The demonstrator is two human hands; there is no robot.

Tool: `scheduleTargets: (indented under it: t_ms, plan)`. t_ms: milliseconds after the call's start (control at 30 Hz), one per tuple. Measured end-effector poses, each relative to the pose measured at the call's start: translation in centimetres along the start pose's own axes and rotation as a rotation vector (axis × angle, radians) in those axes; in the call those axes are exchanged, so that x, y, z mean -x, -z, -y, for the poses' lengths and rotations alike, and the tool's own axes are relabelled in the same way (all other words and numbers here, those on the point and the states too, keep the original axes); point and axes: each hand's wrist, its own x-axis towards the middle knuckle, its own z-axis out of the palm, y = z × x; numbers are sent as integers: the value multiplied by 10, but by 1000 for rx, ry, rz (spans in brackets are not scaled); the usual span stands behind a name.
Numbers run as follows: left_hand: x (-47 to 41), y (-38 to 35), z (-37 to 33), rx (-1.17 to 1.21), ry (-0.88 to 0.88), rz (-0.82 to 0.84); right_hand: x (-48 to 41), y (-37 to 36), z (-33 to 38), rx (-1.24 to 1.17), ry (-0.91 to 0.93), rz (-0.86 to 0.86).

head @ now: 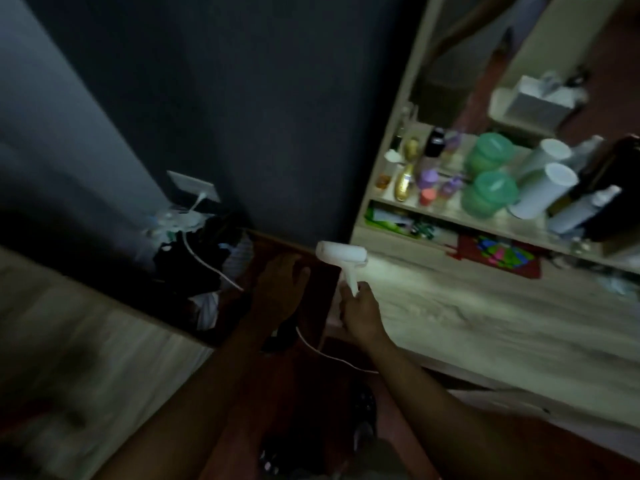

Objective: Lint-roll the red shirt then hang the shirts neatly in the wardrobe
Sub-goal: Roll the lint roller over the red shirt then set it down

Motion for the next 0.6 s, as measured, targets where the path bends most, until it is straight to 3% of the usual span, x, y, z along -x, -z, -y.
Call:
scheduleTargets:
  t_ms: [267, 600]
  plan:
    - [-50, -147, -65, -99, -99, 218, -73, 89, -60, -50, -182, -170]
    - [-96, -251, -66, -406, -152, 450, -134, 146, -92, -5, -261, -257]
